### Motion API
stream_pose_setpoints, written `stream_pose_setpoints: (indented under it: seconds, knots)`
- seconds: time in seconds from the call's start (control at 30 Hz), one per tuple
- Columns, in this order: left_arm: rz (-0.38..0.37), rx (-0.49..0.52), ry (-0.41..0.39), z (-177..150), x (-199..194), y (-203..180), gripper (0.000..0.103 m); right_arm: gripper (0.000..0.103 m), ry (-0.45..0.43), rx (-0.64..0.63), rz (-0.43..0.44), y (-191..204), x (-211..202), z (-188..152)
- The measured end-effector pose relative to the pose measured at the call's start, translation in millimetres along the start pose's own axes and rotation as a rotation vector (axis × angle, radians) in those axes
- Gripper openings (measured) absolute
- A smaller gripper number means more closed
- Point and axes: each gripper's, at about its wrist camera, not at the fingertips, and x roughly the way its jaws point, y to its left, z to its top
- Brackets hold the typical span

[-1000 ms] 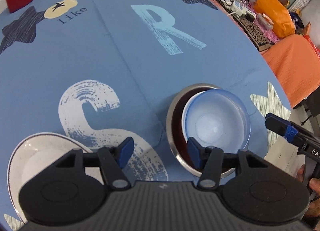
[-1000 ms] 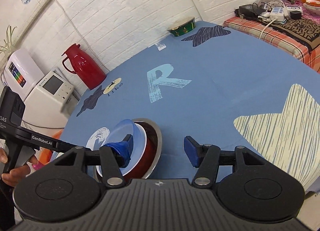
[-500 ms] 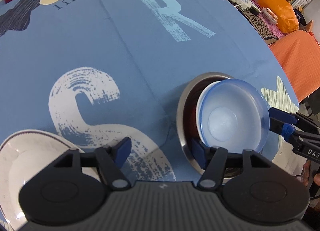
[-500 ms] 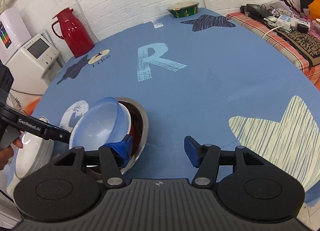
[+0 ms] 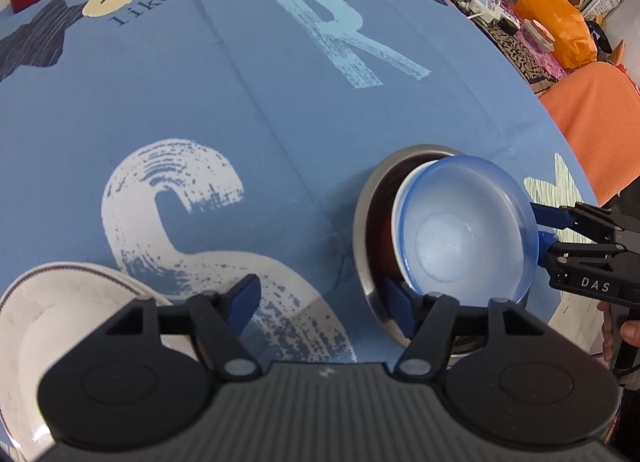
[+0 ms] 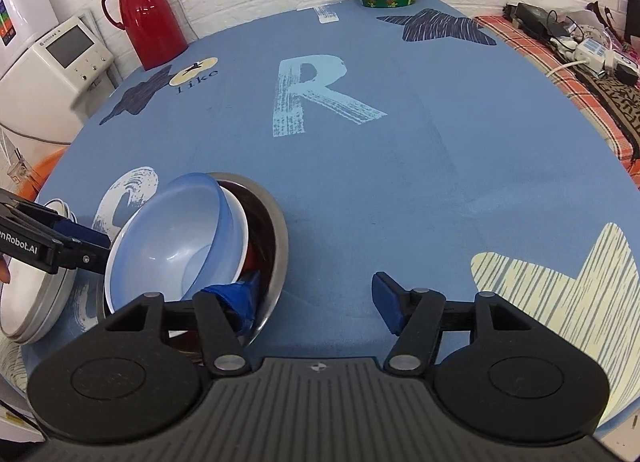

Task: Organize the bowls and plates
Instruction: 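Open both grippers and grip the steel bowl rim with both grippers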

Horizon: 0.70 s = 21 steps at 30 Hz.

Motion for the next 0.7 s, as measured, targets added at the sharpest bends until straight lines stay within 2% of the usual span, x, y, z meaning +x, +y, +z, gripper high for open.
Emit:
stream_pose_setpoints:
  seconds: [0.07,0.17,0.4,0.7]
  knots:
    - [0.001,0.001,-0.005,-1.1,-0.7,0.0,0.067,0.053,0.001,0.025,0.012,-5.1,0.6,-1.6]
    - [0.007,0.001,-0.01,-2.0,-0.8,-0.8,0.067,0.06,0.02,0.147,0.035,-16.3,4.7,-3.6]
    - [0.044,0.0,-0.01,-1.2,2.1,-4.1,0.071,0.061,0.061,0.152,0.011,-8.9,5.3,-0.4]
    - [0.087,0.004,-0.062,-7.4,2.2,-9.2,0.073,0.062,0.06,0.134,0.011,-10.0,6.1,0.6]
